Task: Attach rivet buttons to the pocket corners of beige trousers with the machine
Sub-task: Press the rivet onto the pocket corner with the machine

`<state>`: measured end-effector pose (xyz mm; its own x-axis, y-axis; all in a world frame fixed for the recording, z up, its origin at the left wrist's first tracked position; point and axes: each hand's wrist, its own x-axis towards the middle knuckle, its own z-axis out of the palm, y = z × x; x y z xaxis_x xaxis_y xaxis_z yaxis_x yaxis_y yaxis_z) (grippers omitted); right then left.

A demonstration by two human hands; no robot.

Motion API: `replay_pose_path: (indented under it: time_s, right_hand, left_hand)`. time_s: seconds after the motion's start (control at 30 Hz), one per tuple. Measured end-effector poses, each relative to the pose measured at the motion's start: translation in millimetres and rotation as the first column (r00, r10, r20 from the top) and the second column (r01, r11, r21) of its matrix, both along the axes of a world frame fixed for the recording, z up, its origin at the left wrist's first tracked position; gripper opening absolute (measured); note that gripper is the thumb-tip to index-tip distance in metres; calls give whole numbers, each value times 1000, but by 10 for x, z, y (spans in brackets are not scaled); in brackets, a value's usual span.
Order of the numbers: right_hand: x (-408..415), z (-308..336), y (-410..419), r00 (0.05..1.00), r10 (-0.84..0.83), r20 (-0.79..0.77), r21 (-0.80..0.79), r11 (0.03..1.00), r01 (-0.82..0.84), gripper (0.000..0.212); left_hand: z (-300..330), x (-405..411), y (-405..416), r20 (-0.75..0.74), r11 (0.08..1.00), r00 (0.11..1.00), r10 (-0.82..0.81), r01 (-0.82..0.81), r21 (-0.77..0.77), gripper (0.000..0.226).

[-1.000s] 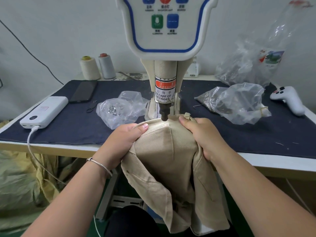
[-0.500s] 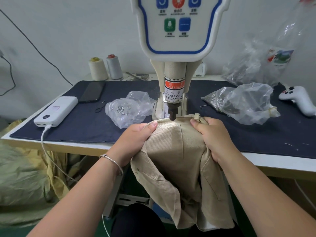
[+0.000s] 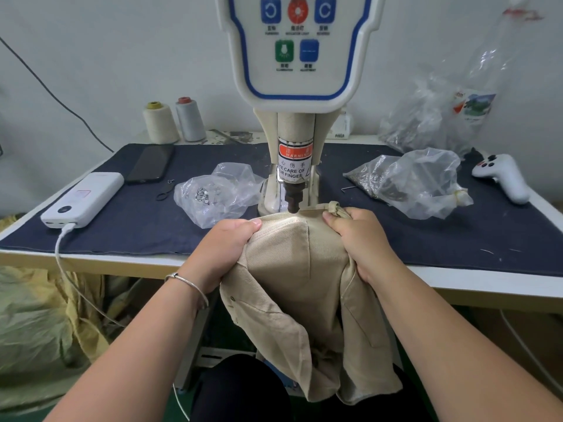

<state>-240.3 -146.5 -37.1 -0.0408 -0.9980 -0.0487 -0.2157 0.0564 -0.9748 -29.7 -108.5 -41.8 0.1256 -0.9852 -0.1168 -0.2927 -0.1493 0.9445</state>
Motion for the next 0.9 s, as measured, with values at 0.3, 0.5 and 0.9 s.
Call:
replay_pose_path:
  time_s: [0.3,0.5,0.9]
  right_hand:
    - [-7,-1,-1,999,-21,34,-1,1000,21,28]
    - [-18,-3,44,999,11,42,-39,999,-9,34]
    - [-10,-5,82,998,24,63,-69,997,-20,33]
  left_hand:
    - [47,-15,-3,45,1000,999,20,-21,17,26]
    - [44,18,91,56,997,997,-44,47,-56,47]
    - [60,25,93,23,999,999,-31,32,-35,55]
